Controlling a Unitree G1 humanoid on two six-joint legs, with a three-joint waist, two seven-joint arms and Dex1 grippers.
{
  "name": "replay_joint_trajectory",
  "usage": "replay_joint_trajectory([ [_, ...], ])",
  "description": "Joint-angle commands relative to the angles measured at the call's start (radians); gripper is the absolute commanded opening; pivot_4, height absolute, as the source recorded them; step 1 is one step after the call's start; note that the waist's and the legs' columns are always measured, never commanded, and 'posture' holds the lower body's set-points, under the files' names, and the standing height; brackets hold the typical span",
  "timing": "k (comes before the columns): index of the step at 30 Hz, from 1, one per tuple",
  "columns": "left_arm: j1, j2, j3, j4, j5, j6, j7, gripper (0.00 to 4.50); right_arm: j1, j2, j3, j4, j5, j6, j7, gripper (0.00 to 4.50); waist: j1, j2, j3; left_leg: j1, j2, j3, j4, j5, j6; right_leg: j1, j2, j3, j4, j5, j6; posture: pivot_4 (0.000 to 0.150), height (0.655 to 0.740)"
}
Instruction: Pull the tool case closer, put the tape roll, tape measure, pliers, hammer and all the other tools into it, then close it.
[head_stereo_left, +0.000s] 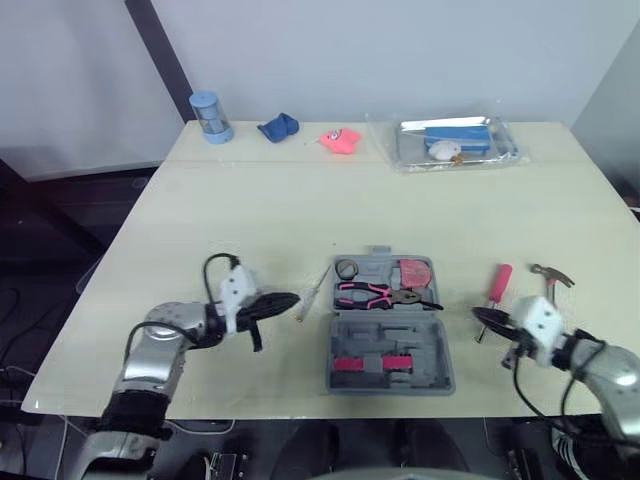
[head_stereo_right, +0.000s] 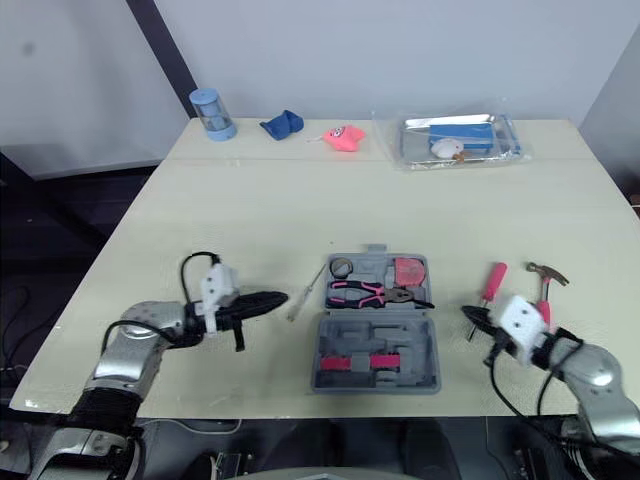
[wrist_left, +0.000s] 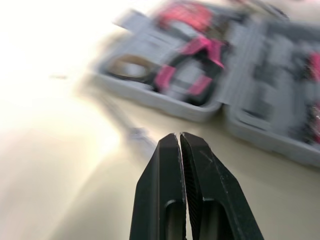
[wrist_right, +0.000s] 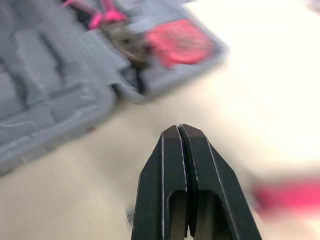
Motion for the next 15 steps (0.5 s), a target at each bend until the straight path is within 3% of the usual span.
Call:
replay_joint_trajectory([
  [1, 0.067, 0.039, 0.125, -0.057, -0.092, 0.051, 0.015, 0.15, 0.105, -0.007, -0.175, -0.049, 0.105, 0.021, -0.013, 0.0, 0.0, 0.0, 0.0, 0.0, 0.0, 0.0, 0.0, 0.0, 0.0, 0.0, -0.001, 0.0, 0.0, 0.0, 0.0, 0.15, 0.74],
  [4, 0.14, 0.058, 0.201, -0.081, -0.131, 0.089, 0.036, 0.15, 0.19, 0.002, -0.298, -0.024, 0.16, 0.029, -0.017, 0.0, -0.001, 0.0, 0.0, 0.001, 0.0, 0.0, 0.0, 0.0, 0.0, 0.001, -0.001, 0.0, 0.0, 0.0, 0.0, 0.15, 0.74],
  [7, 0.212, 0.069, 0.267, -0.087, -0.135, 0.092, 0.068, 1.01, 0.254, 0.008, -0.405, 0.032, 0.205, 0.032, -0.012, 0.0, -0.001, 0.0, 0.0, 0.002, 0.0, 0.0, 0.0, 0.0, 0.001, 0.002, -0.002, 0.001, 0.0, 0.0, 0.0, 0.15, 0.74],
  [8, 0.239, 0.072, 0.29, -0.085, -0.142, 0.096, 0.072, 1.53, 0.271, 0.012, -0.441, 0.057, 0.221, 0.036, -0.012, 0.24, -0.001, 0.0, 0.0, 0.002, 0.0, 0.0, -0.001, 0.0, 0.001, 0.002, -0.002, 0.001, 0.0, 0.0, 0.0, 0.15, 0.74],
  [10, 0.282, 0.072, 0.33, -0.078, -0.152, 0.1, 0.081, 2.57, 0.293, 0.018, -0.496, 0.103, 0.249, 0.041, -0.005, 0.9, -0.001, 0.0, 0.0, 0.002, 0.0, 0.0, -0.002, 0.0, 0.001, 0.002, -0.002, 0.001, 0.0, 0.0, 0.0, 0.15, 0.74],
  [13, 0.346, 0.071, 0.395, -0.055, -0.165, 0.097, 0.092, 4.11, 0.32, 0.022, -0.575, 0.19, 0.285, 0.032, 0.013, 2.38, 0.0, 0.0, 0.0, 0.002, 0.0, 0.0, -0.002, 0.0, 0.001, 0.002, -0.003, 0.001, -0.001, 0.0, -0.001, 0.15, 0.74],
  [14, 0.368, 0.074, 0.412, -0.041, -0.164, 0.09, 0.087, 4.5, 0.327, 0.021, -0.596, 0.221, 0.292, 0.023, 0.023, 2.87, -0.001, 0.0, 0.0, 0.002, 0.0, 0.0, -0.002, -0.001, 0.001, 0.002, -0.003, 0.001, -0.001, 0.0, -0.001, 0.15, 0.74],
  [15, 0.384, 0.076, 0.424, -0.031, -0.164, 0.085, 0.084, 4.5, 0.33, 0.021, -0.61, 0.245, 0.298, 0.018, 0.032, 3.47, -0.001, 0.0, 0.0, 0.003, 0.0, 0.001, -0.002, -0.001, 0.001, 0.002, -0.003, 0.001, -0.001, -0.001, -0.001, 0.15, 0.74],
])
